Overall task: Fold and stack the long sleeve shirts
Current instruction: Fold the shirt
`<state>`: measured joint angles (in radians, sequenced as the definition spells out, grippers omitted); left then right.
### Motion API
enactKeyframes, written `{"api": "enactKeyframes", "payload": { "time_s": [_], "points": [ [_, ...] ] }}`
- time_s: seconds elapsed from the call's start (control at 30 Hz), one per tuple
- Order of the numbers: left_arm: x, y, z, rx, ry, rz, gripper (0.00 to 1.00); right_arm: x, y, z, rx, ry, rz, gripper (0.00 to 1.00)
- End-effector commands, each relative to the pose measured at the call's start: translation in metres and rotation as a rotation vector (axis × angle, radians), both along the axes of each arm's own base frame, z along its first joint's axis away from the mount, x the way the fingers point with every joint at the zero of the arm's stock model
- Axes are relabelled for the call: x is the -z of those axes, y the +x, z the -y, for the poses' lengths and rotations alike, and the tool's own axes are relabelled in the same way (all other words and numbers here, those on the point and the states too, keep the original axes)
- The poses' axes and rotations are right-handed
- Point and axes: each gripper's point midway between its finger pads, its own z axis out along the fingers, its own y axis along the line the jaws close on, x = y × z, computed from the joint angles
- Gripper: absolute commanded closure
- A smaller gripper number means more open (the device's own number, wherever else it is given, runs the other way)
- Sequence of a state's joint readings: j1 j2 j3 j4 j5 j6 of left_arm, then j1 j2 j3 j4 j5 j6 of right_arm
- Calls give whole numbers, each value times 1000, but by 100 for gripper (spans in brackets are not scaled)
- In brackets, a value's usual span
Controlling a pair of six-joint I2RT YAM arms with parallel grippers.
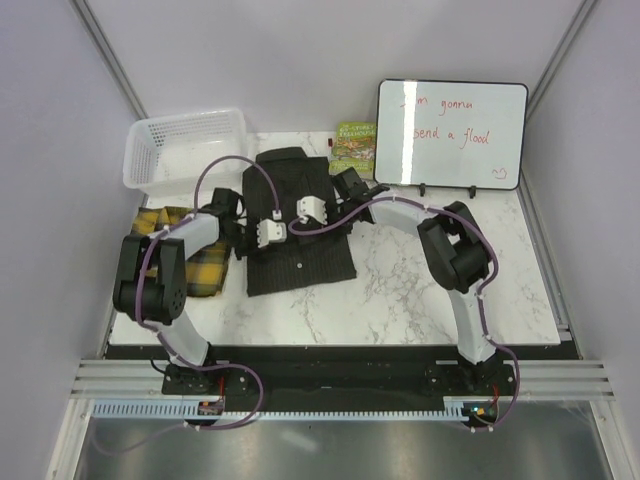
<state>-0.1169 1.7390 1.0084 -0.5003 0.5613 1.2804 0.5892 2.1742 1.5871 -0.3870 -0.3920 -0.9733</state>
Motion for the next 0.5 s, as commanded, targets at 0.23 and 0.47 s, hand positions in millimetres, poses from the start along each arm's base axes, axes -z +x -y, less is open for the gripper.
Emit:
{"api": "enactKeyframes", "payload": {
  "time_s": [0.23,0.47],
  "points": [
    [-19,-111,18,-44,-72,-177,98,-27,-133,17,1,33,-210,100],
    [-32,-85,0,-144,-54,-165,79,-51,-117,15,86,38,-236,68]
  ]
}}
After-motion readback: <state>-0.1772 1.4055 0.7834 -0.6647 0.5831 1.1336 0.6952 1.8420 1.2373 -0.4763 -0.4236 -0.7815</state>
